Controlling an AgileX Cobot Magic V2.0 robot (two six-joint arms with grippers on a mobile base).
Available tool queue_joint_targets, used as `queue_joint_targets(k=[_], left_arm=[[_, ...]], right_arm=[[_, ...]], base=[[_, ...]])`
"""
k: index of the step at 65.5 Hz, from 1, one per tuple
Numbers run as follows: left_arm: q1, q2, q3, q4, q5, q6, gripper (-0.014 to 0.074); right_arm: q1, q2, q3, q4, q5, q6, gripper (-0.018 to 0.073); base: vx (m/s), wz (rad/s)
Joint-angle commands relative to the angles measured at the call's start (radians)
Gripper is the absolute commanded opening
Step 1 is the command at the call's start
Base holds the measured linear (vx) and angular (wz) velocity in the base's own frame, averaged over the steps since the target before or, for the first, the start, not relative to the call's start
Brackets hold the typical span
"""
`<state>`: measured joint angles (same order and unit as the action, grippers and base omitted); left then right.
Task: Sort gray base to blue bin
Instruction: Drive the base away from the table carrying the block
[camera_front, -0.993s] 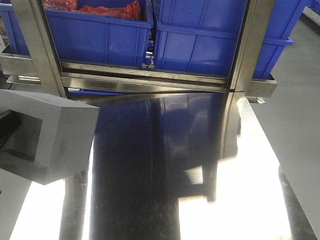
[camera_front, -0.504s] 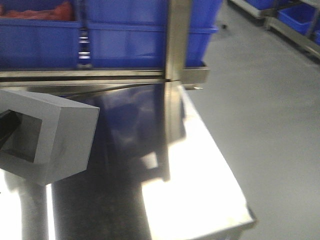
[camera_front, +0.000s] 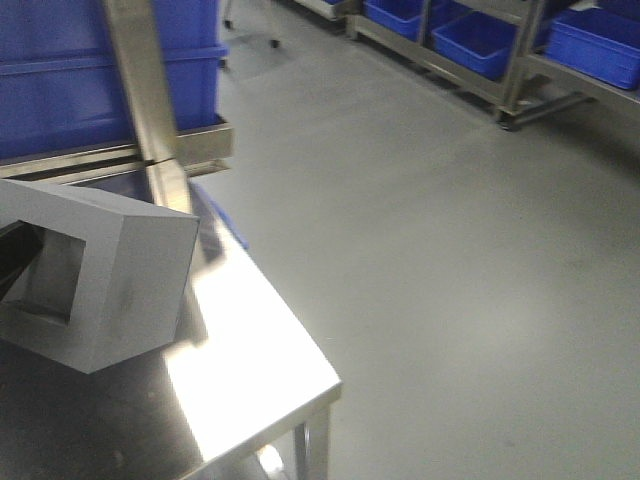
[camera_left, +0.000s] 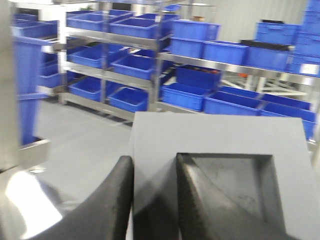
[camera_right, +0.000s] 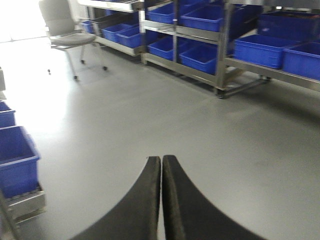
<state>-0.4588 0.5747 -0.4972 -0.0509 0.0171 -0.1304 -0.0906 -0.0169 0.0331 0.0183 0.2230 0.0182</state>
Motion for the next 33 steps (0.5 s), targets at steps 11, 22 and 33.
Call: queue_joint_targets(k=[11, 22, 33], left_arm=[[0.0, -0.005, -0.031, -0.012, -0.107, -0.006, -0.0008], [0.0, -0.005, -0.031, -0.012, -0.107, -0.006, -0.0008], [0.0, -0.003, -0.031, -0.012, -0.106, -0.006, -0.0008]], right_arm=[[0.001, -0.002, -0.003, -0.006, -0.076, -0.006, -0.0005], [0.001, -0.002, -0.003, -0.006, -0.076, -0.006, -0.0005], [0.001, -0.002, -0.003, -0.006, -0.076, -0.006, -0.0005]], base=[[0.0, -0.5], [0.03, -0.37], [0.03, -0.29]])
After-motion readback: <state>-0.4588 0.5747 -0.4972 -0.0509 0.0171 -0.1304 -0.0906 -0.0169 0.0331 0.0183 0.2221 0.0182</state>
